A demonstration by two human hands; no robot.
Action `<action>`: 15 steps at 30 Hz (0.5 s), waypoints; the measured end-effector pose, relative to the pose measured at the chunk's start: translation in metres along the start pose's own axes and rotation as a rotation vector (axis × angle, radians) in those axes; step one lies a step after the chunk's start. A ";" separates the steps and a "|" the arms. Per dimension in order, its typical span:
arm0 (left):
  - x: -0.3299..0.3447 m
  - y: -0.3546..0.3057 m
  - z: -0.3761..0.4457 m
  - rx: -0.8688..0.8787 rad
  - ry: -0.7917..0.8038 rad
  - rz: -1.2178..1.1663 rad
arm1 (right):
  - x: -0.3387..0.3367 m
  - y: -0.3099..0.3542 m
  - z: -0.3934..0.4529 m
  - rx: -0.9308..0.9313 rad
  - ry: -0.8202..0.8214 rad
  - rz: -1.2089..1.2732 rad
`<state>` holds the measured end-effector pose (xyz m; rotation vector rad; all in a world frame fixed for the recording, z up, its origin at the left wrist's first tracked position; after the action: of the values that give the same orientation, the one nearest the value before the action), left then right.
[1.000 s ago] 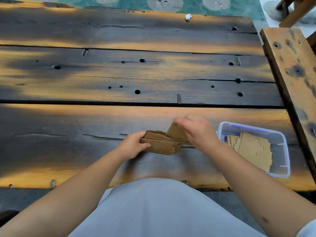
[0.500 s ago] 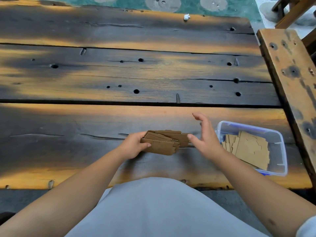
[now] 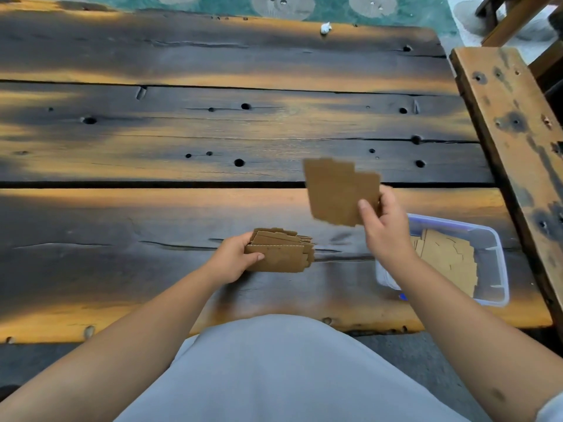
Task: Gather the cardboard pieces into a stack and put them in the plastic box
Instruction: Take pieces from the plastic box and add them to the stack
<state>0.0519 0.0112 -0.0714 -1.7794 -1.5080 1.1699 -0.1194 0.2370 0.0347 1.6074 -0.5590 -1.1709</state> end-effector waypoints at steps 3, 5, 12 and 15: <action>0.001 0.002 -0.002 -0.003 0.004 0.002 | 0.001 0.026 0.016 -0.150 0.013 -0.190; 0.002 0.003 -0.003 -0.006 0.003 -0.005 | 0.016 0.044 0.017 -0.298 0.062 -0.331; -0.014 0.010 -0.005 -0.060 -0.077 -0.056 | 0.050 0.053 -0.016 -0.453 0.281 -0.326; -0.021 0.014 -0.005 -0.078 -0.075 -0.059 | 0.070 0.030 -0.033 -0.465 0.524 -0.576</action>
<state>0.0633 -0.0117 -0.0747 -1.7460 -1.6593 1.1750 -0.0550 0.1843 0.0326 1.6050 0.5153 -1.1036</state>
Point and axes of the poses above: each hand's wrist, its own z-axis towards the middle knuckle, its own x-axis out of the palm, y = z × x, the point moved 7 cm from there along z, towards the middle knuckle, and after that the axes turned 5 degrees about y, right-handed, at the moved point
